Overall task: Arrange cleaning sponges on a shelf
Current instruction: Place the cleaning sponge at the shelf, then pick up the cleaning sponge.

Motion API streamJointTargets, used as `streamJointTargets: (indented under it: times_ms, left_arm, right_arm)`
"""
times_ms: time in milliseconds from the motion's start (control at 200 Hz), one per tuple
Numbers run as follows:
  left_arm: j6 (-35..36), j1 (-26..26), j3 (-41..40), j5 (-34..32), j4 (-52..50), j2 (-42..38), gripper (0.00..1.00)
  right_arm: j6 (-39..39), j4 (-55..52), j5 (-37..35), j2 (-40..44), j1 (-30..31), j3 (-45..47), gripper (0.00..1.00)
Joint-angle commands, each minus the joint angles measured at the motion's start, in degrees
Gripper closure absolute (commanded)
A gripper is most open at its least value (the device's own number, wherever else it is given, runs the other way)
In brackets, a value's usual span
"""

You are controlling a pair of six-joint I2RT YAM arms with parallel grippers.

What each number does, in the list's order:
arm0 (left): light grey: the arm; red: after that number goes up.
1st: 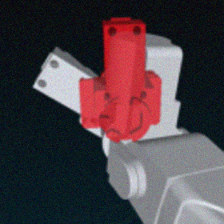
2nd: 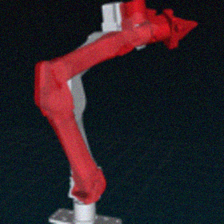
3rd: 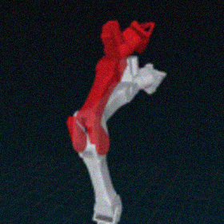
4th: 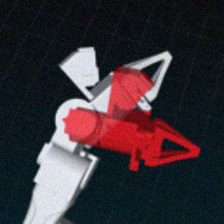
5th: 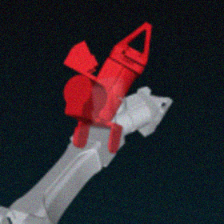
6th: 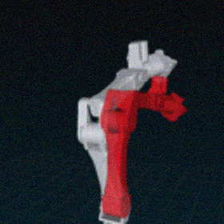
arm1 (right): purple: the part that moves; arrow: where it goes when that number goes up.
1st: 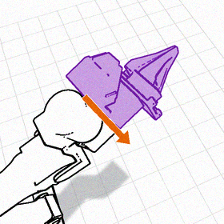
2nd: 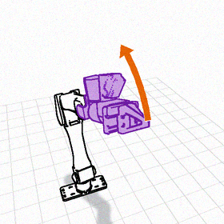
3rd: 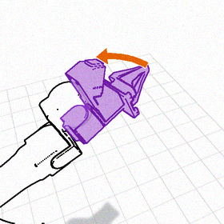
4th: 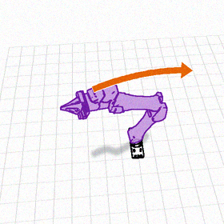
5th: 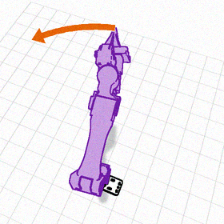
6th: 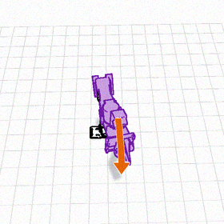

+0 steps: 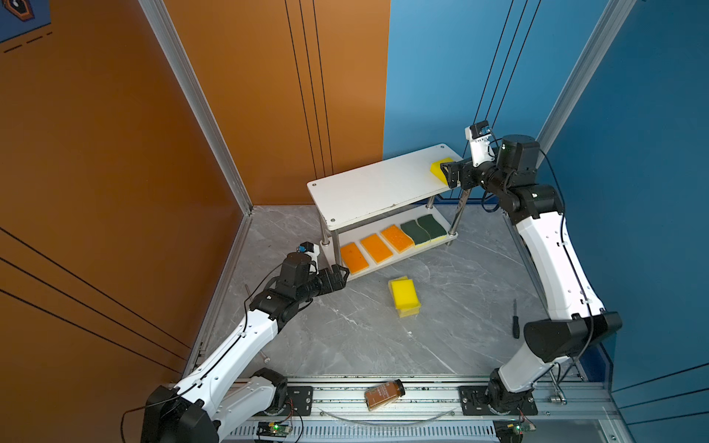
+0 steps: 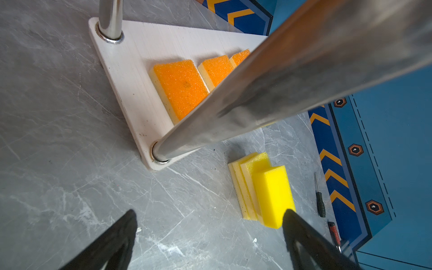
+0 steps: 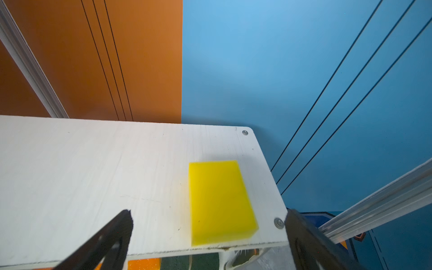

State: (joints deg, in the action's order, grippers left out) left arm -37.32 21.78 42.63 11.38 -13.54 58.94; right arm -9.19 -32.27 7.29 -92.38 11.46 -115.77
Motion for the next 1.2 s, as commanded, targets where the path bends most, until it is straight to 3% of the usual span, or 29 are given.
streamJointTargets:
  times_ms: [0, 295, 451, 761, 991, 1197]
  left_arm:
    - [1.01, 0.24, -0.37, -0.37, 0.73, 0.55, 0.02]
    - [0.52, 0.53, -3.04, 0.93, 8.17, 2.18, 0.02]
    - [0.73, 0.72, -3.48, 1.5, 8.35, 3.13, 0.02]
    - [-0.27, 1.55, -3.62, 1.2, 8.44, 4.0, 0.02]
    - [-0.66, 2.29, -4.27, 0.44, 7.83, 3.03, 0.02]
    - [-0.74, 2.47, -4.3, 0.49, 7.75, 3.52, 0.02]
  right_arm:
    - [4.8, -0.62, -3.45, 5.39, 1.41, 3.68, 0.0]
    - [16.47, -14.76, -7.38, 15.59, 7.78, 17.94, 0.0]
    - [21.25, -19.43, -16.46, 18.49, 14.12, 28.7, 0.0]
    - [30.52, -19.86, -17.21, 13.55, 24.6, 41.02, 0.0]
    - [34.43, -18.46, -15.11, 8.5, 31.28, 42.02, 0.0]
    - [34.9, -17.81, -13.42, 4.52, 33.01, 42.57, 0.0]
